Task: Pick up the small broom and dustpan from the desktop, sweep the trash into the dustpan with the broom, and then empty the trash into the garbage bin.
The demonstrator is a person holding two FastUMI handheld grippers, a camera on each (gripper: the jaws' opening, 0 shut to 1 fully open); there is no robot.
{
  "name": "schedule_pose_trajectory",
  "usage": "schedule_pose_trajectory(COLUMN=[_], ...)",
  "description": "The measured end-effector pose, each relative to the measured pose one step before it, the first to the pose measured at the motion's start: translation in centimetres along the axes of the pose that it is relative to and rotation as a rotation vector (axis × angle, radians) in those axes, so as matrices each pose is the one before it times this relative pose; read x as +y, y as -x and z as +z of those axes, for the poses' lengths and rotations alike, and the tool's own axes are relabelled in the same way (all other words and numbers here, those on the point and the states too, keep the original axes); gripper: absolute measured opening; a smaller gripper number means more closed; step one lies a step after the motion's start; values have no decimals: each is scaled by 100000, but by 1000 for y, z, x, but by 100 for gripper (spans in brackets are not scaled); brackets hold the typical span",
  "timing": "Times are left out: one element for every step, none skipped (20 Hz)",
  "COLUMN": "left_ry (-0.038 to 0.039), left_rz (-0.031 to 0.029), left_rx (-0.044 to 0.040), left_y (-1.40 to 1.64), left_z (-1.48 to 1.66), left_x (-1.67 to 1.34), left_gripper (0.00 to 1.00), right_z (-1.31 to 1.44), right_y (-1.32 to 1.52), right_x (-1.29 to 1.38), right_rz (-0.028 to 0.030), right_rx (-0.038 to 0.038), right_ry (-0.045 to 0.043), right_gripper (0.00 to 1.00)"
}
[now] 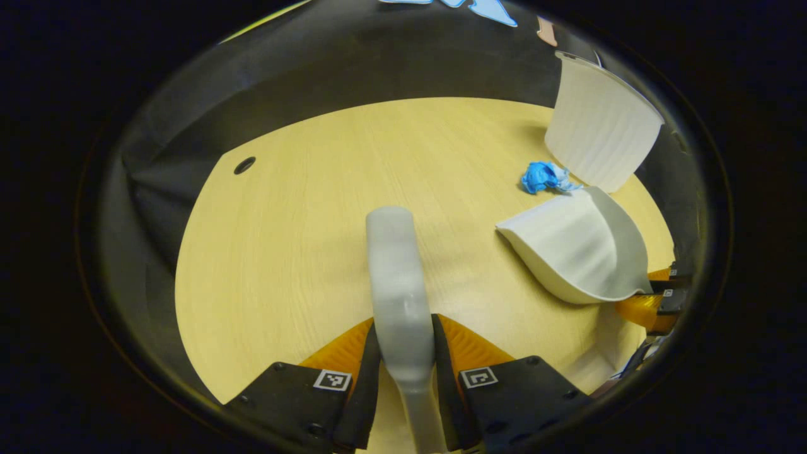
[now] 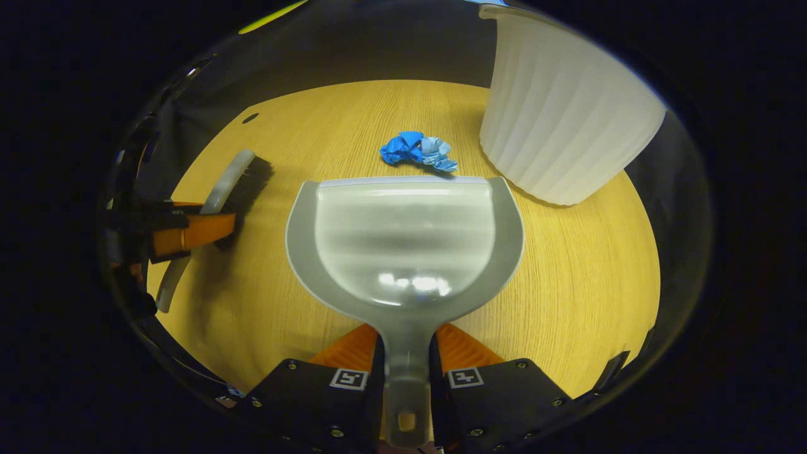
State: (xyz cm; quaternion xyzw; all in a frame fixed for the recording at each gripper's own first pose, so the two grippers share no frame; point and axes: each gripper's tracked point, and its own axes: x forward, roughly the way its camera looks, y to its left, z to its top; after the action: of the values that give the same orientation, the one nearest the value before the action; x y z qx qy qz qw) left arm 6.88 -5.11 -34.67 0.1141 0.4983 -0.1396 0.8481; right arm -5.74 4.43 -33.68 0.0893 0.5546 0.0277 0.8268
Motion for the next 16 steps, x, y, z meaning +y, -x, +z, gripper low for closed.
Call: schedule_pose_trajectory(left_ry=[-333,-178,-391,-796,-1101,-1352,-1730,-1855,-1568,-1646,-2189,-2430,-2483,-2458,-2767,-3015], left_rz=[-225,-411,-569,-601,-477,-576,-524,-293,-526,-816,-451,-400,-765,-954,-1127,-982], left_rx=[-338,-226,-78,-142,-191,-367,-254,-116,-32,239,180,-52,389,231,299,319], left_y=[-395,-317,-242,-305,-462,-322,-399,-419,-366,-313,-318,-384,-371,-377,-315,-342], left_z=[524,591,452,507,524,648,581,639,643,668,587,624,552,650,603,654], left_x=[-246,-354,-253,-361,-280,-278,-258,-187,-125,-188,-217,-138,-197,-321,-213,-196], left_gripper=[51,48,48,46,51,52,52,52,49,51,51,51,51,51,51,51], right_z=[12,-102,-72,-124,-19,-65,31,-37,-21,-17,-7,-132,-66,-145,-89,-51], right_y=[126,55,136,57,150,75,200,39,70,92,70,-2,49,78,95,107], right_x=[-196,-369,-357,-373,-384,-362,-317,-285,-272,-257,-179,-153,-187,-195,-272,-168], right_rz=[829,490,411,427,365,481,582,553,434,587,1037,1139,931,442,219,335], right_rx=[-195,102,152,210,51,-188,0,79,352,414,357,343,437,390,180,33], right_ry=[314,590,1010,1445,1399,1256,1207,1238,1165,958,718,551,378,280,262,377], right_gripper=[32,32,32,31,31,31,31,31,31,31,31,31,31,31,31,31])
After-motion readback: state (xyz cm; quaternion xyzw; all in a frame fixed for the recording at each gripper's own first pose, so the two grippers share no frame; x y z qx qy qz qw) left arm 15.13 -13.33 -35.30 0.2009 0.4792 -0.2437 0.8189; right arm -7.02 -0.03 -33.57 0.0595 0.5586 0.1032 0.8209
